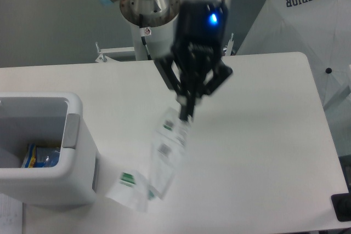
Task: Place the trash in the trash can
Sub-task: 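Lift the wrapper and swing it over the trash bin, then lower the wrapper into the bin and open the gripper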
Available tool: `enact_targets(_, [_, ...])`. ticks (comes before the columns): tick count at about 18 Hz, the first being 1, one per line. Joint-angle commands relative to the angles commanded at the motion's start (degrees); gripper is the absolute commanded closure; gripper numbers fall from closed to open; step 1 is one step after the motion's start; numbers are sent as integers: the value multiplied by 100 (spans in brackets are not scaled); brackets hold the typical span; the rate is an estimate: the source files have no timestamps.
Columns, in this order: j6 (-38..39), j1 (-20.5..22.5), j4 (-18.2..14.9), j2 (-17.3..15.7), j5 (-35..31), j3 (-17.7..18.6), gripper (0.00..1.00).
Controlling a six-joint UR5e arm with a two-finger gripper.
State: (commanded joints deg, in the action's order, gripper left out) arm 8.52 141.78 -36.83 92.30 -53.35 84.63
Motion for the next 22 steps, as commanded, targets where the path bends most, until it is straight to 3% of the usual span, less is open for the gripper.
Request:
enact_targets(6, [-96, -572, -9, -449, 0, 404, 100])
enact_targets(9, [-866, -879, 0, -537, 0, 886, 100])
enact_targets(12, [-1606, -1187, 0, -528, 0, 1213, 100])
enact_targets(17, [-2530, -1328, -9, -520, -18, 1328, 100])
enact_targets(22, [-2759, -1539, -18, -213, -44, 1380, 100])
